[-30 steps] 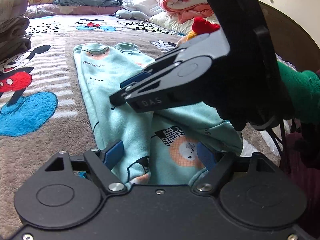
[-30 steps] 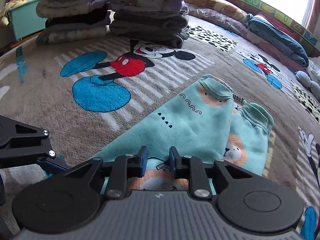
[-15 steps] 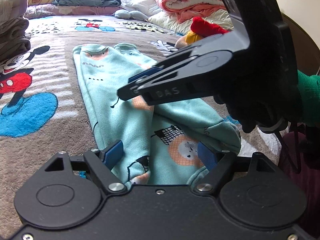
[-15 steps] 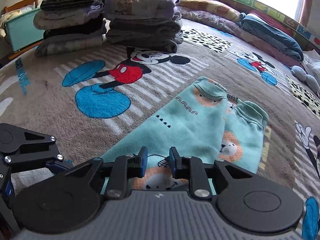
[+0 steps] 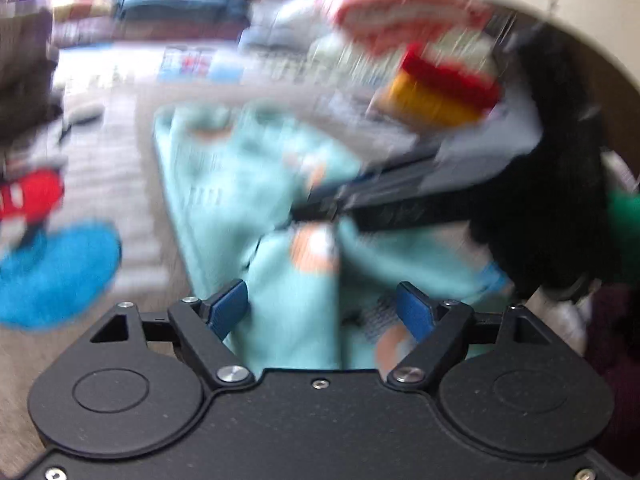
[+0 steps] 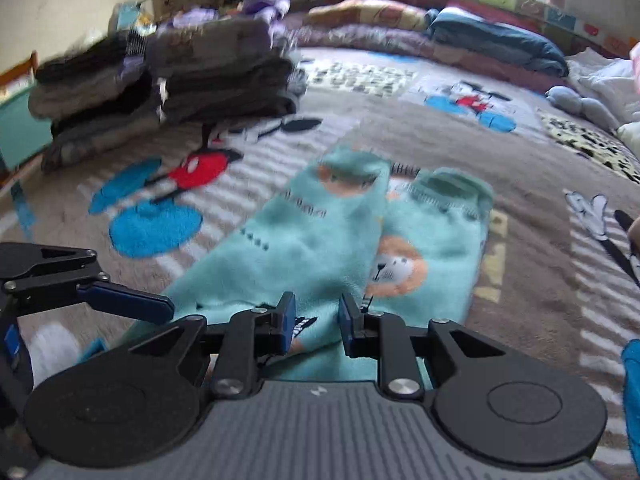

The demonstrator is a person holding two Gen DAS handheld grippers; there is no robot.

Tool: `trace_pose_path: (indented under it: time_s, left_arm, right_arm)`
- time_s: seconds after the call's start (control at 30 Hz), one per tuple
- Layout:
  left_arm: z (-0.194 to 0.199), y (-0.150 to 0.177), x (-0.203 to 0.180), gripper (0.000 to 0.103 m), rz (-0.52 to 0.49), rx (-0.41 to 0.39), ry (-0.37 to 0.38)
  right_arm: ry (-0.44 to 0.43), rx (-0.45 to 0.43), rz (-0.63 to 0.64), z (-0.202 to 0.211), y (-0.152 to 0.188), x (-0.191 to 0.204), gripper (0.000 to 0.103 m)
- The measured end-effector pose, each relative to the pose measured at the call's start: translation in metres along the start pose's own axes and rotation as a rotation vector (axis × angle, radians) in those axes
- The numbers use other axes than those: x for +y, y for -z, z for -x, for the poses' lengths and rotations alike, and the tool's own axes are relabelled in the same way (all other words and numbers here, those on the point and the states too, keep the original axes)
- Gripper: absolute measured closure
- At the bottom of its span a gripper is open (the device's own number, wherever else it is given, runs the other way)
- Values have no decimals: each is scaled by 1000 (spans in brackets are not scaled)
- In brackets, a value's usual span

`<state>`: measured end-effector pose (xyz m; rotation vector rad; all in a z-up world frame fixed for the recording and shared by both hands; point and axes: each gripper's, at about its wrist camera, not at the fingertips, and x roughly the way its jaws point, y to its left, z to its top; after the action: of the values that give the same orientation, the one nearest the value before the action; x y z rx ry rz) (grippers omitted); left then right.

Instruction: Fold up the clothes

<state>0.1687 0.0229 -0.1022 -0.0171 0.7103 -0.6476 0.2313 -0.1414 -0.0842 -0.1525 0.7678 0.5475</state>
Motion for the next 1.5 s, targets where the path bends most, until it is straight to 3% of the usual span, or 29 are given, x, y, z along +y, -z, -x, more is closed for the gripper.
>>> trace_pose_path:
  time_s: [0.23, 0.47, 0.67, 0.83, 1.03, 1.23, 1.5]
  left_arm:
    - [10, 4, -2, 17, -12, -13, 23]
    - [18, 10, -7, 17, -4, -46, 27]
    - [33, 14, -7, 17, 59, -100, -5]
    - [50, 27, 17, 17, 303, -124, -43]
    - [65, 57, 48, 17, 677, -139, 59]
    - [73, 71, 42, 20, 822, -145, 106]
    - [64, 82, 41, 44, 1012, -161, 138]
  right_arm:
    - [-8, 22, 22, 2, -8, -3, 77]
    - [-34, -117, -170, 63, 25, -29, 70]
    - [-87, -242, -494, 110, 97, -58, 62]
    - [-198, -320, -786, 123, 164, -71, 53]
    - [-365, -382, -1022, 115, 215, -65, 46]
    - [-419, -388, -1067, 102, 210, -61, 39]
    - [-429, -406, -1100, 75, 200, -56, 53]
